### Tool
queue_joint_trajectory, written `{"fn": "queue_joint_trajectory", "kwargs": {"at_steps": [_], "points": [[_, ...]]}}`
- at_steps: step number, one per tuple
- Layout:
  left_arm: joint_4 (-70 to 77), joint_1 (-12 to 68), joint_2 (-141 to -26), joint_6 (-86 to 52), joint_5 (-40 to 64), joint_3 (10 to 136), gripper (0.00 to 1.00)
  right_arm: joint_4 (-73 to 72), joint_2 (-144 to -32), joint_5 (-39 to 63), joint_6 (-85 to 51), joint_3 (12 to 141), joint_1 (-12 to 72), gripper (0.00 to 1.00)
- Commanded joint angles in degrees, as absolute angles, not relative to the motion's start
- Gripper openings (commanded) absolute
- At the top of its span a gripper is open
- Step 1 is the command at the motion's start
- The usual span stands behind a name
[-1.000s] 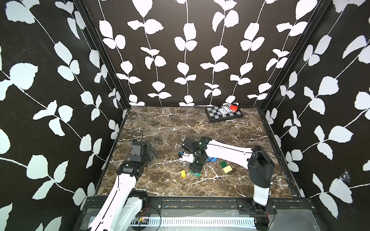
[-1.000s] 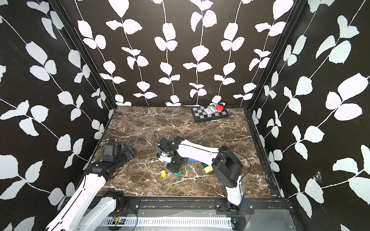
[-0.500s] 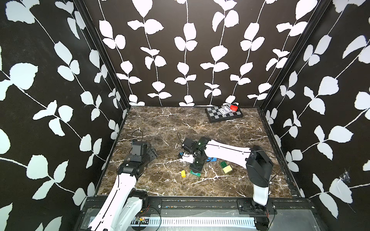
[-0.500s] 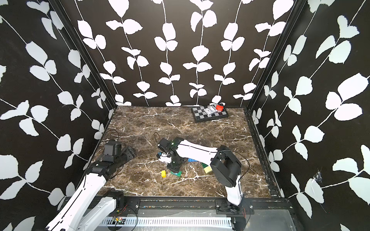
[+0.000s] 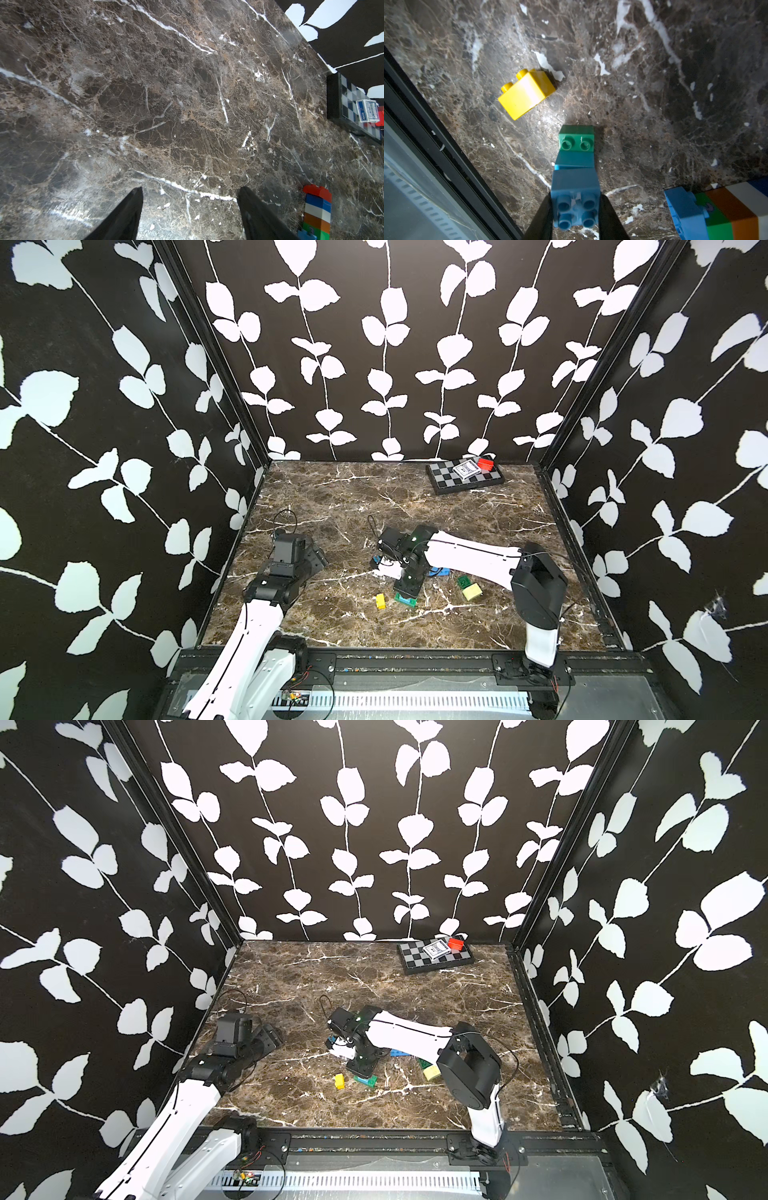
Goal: Assemble the number 1 with lego
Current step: Assemble the lego brick with the lego brick.
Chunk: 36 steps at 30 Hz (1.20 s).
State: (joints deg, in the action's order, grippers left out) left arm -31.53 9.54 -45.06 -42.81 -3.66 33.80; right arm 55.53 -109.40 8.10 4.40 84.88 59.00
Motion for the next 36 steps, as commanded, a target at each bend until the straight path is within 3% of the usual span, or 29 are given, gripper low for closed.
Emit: {"fn": "queue_joint_trajectory", "kwargs": {"at_steps": [1, 20, 36], "points": [[-32.0, 9.1, -44.6, -42.1, -3.9, 35.0, 0.75, 56.3, -109.4, 5.5, 2.3, 82.2, 60.1, 0.23], [-31.8, 9.1, -45.1, -42.4, -3.8, 35.0, 0.75, 51.7, -109.5, -1.5, -2.5, 75.6, 63.4, 0.06], [-34.3, 9.2, -47.5, -41.5, -3.5, 37.7, 0.74, 52.2, -115.3, -1.1, -6.2, 72.1, 64.4, 0.0]]}}
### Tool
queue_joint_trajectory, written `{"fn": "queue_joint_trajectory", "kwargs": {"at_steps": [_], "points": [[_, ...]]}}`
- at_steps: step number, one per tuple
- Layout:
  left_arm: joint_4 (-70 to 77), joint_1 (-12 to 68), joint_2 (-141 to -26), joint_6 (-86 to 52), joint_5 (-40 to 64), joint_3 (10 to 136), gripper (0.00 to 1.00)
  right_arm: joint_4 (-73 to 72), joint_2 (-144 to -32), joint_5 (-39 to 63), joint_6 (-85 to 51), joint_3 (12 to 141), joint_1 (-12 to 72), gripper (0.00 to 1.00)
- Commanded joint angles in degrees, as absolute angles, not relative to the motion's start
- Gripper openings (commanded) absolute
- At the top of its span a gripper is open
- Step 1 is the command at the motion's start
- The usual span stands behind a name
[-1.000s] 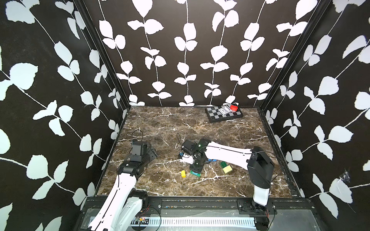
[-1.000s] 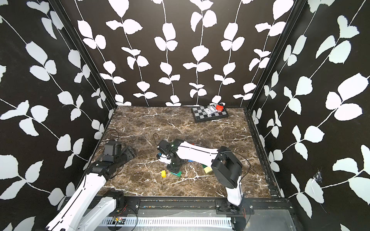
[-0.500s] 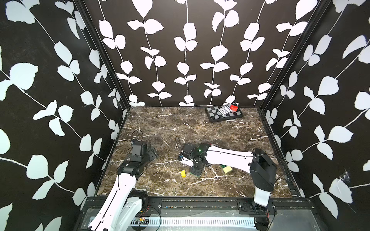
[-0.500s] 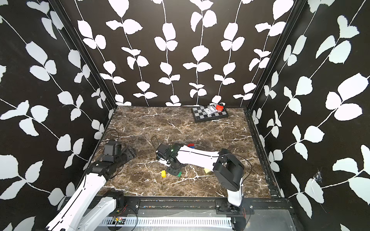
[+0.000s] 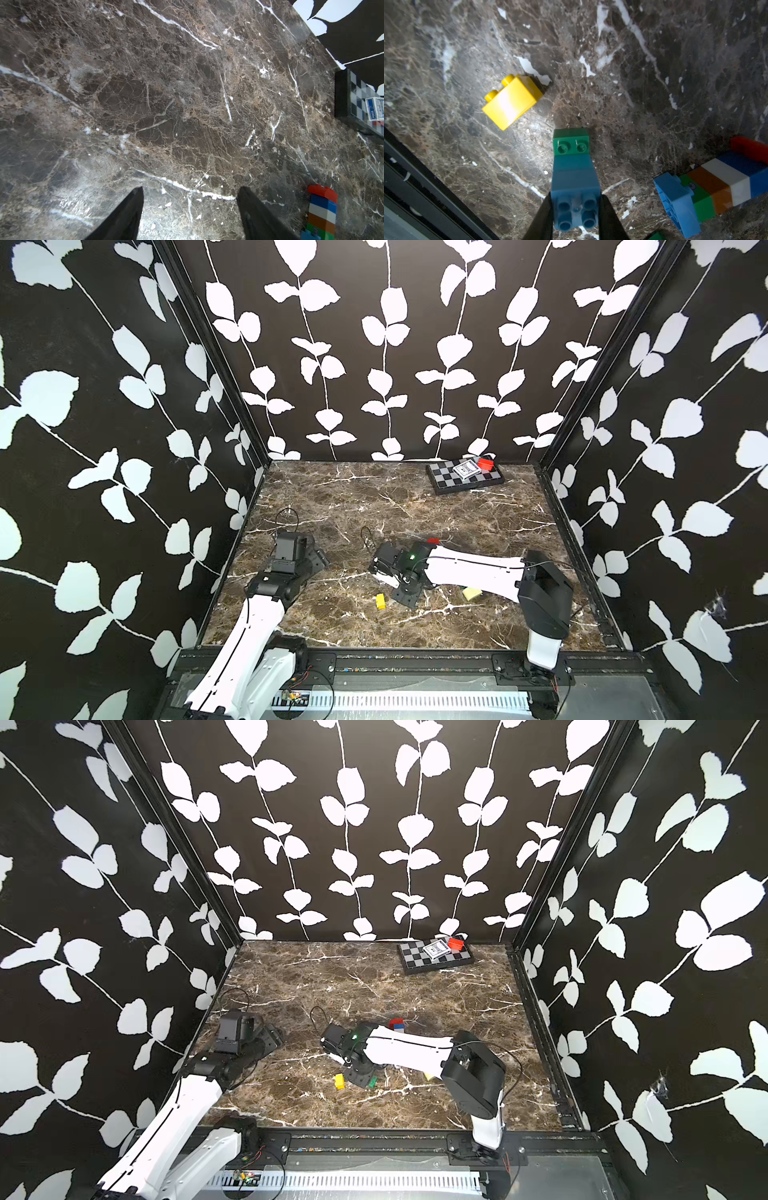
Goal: Assemble the number 1 with lego
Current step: Assemble the lego brick with the lego brick.
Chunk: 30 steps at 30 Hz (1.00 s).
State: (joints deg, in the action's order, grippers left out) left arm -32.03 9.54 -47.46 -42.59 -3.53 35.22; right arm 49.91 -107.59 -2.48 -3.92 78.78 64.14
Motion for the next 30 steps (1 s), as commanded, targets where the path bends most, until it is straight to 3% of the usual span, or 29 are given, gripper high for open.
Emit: {"fn": "queue_joint_trajectory", "kwargs": {"at_steps": [1, 7, 10, 15, 18, 22, 30], "points": [[-35.0, 9.1, -47.6, -41.5, -3.6, 38.0, 0.74, 52.0, -115.4, -1.1, -6.3, 72.0, 64.5, 0.0], [-35.3, 9.1, -49.6, -41.0, -2.9, 39.1, 0.74, 51.0, -115.4, -0.7, -6.2, 72.5, 64.6, 0.03], [-35.7, 9.1, -50.6, -40.4, -3.0, 40.1, 0.74, 50.4, -114.9, 0.3, -5.6, 73.4, 64.6, 0.12], [-36.4, 9.1, -51.8, -39.2, -3.9, 41.5, 0.74, 46.7, -109.4, 0.7, -5.4, 74.4, 64.3, 0.56], [-36.4, 9.1, -52.8, -38.9, -4.0, 42.1, 0.74, 44.5, -105.5, 0.7, -5.1, 74.8, 64.0, 0.67], [-35.8, 9.1, -55.0, -37.9, -3.0, 43.2, 0.74, 42.2, -100.7, 0.8, -4.8, 74.8, 63.5, 0.73], [-35.8, 9.2, -57.9, -36.2, 1.1, 44.6, 0.73, 32.4, -86.6, -4.0, -12.1, 66.4, 56.6, 0.73]]}}
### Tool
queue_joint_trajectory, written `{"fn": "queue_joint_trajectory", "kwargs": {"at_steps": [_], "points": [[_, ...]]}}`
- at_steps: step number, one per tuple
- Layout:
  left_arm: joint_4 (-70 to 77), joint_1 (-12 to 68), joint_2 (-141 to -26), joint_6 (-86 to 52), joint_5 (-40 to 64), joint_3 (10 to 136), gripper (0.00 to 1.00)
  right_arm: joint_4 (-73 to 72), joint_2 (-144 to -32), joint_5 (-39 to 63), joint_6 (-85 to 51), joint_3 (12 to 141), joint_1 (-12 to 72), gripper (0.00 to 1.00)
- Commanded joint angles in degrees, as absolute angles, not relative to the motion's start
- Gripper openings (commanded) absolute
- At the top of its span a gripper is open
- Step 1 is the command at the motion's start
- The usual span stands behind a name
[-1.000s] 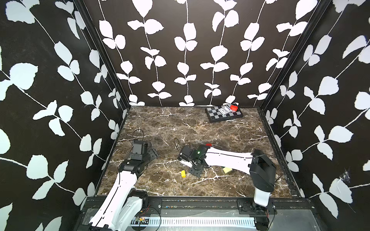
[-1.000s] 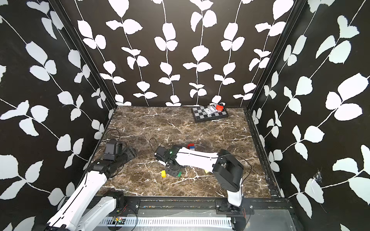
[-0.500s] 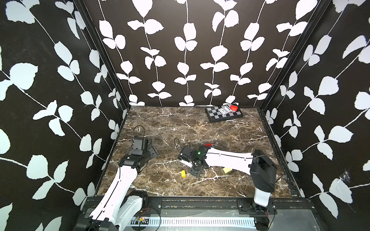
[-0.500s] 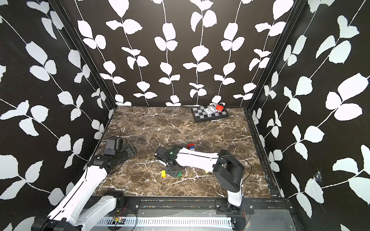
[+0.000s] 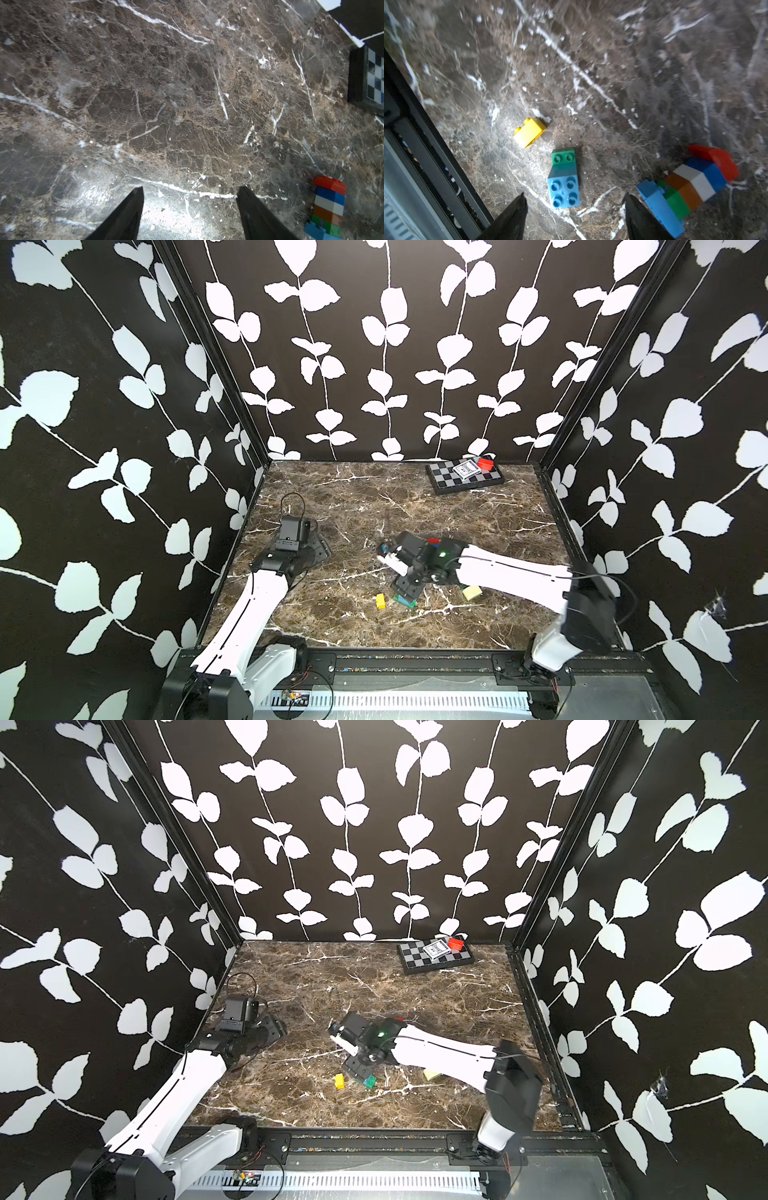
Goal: Assemble the number 1 with lego
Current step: Assemble the lego brick with the lego brick.
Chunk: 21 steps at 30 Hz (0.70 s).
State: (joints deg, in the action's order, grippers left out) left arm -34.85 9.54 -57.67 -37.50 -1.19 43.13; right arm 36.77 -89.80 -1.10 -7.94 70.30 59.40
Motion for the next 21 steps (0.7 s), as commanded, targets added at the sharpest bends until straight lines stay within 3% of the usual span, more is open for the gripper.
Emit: {"fn": "queue_joint_trajectory", "kwargs": {"at_steps": [1, 16, 21], "points": [[-35.8, 9.2, -58.1, -36.3, 1.9, 44.5, 0.73, 31.3, -85.0, -4.4, -13.2, 65.3, 54.8, 0.73], [-44.0, 23.5, -55.4, -40.4, -0.5, 47.0, 0.72, 33.4, -79.4, 0.1, -24.4, 61.6, 39.5, 0.66], [-42.9, 27.9, -55.9, -43.6, 4.4, 44.0, 0.73, 34.1, -78.5, 3.6, -26.0, 59.0, 36.6, 0.65]]}}
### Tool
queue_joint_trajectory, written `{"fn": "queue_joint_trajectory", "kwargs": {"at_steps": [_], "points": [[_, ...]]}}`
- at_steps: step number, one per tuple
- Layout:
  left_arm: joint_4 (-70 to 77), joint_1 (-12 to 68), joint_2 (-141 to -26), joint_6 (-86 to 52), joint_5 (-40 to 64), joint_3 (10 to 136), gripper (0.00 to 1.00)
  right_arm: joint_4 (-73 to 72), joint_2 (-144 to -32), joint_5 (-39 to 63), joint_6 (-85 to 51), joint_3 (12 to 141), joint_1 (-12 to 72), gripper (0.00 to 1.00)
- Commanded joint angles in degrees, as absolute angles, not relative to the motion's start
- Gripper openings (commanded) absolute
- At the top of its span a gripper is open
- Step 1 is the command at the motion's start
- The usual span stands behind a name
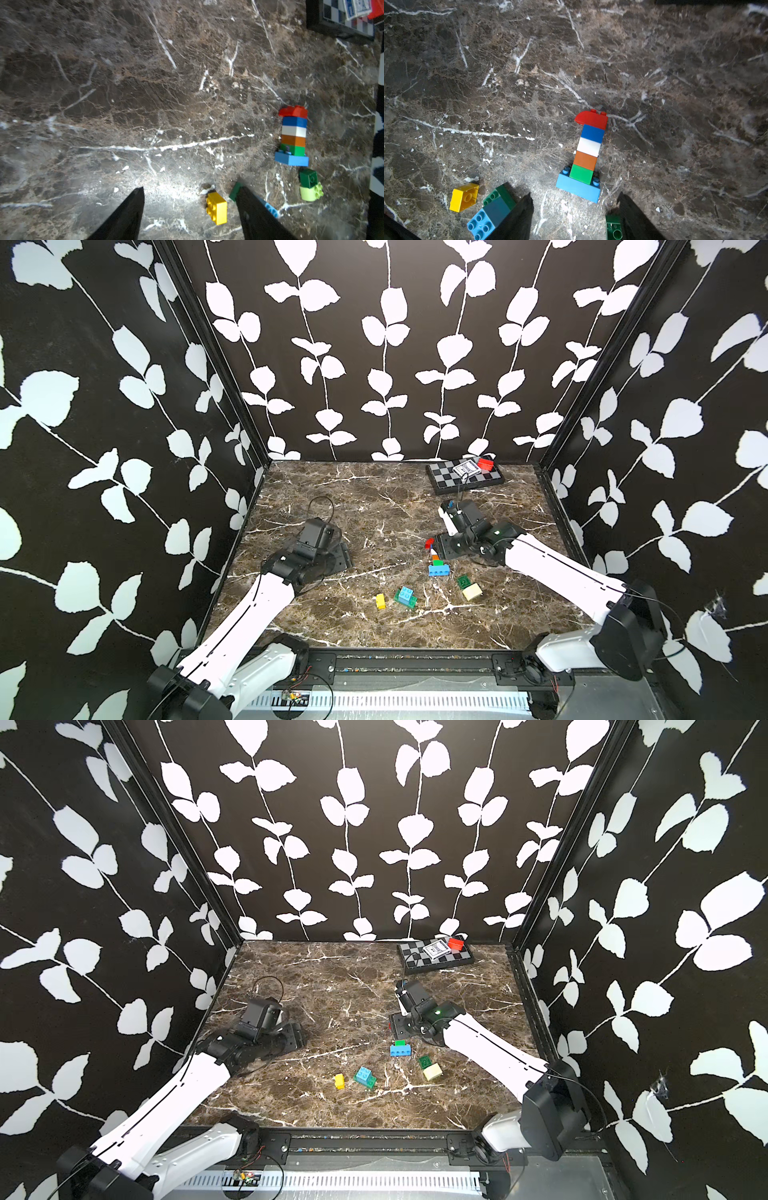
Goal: Assemble the number 1 with lego
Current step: Assemble the lego brick with the lego brick, then pick up the lego brick from the center of the board.
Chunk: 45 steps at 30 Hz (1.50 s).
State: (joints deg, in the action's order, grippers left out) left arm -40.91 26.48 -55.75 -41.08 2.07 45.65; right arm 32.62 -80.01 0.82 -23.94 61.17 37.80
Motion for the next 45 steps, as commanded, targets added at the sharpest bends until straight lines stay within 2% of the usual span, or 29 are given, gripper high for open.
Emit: {"fn": "queue_joint_trajectory", "kwargs": {"at_steps": [1, 5, 8, 13, 21, 27, 37, 45], "points": [[-42.9, 29.2, -56.5, -43.6, 4.8, 44.0, 0.74, 34.6, -78.5, 4.0, -25.6, 59.1, 35.9, 0.65], [-42.8, 34.7, -59.4, -43.6, 5.9, 44.2, 0.77, 37.4, -78.7, 4.5, -23.2, 60.3, 33.7, 0.65], [-41.0, 37.0, -62.5, -43.9, 9.0, 43.5, 0.75, 38.6, -78.4, 4.7, -22.2, 60.6, 32.3, 0.64], [-37.9, 39.5, -69.6, -42.5, 13.3, 44.6, 0.7, 38.9, -76.4, 4.6, -22.4, 58.6, 30.8, 0.64], [-37.2, 42.1, -81.2, -39.6, 16.4, 48.1, 0.72, 38.8, -72.6, 4.2, -23.5, 55.1, 29.4, 0.64], [-36.6, 43.5, -85.4, -39.6, 16.6, 48.8, 0.65, 39.5, -71.1, 4.1, -23.2, 54.3, 28.3, 0.63], [-39.2, 43.9, -85.6, -39.2, 13.1, 47.2, 0.48, 39.8, -70.9, 5.0, -22.4, 54.3, 27.2, 0.62], [-38.9, 44.0, -86.7, -38.2, 13.2, 47.0, 0.38, 40.1, -70.4, 5.0, -22.8, 53.7, 27.0, 0.61]]}}
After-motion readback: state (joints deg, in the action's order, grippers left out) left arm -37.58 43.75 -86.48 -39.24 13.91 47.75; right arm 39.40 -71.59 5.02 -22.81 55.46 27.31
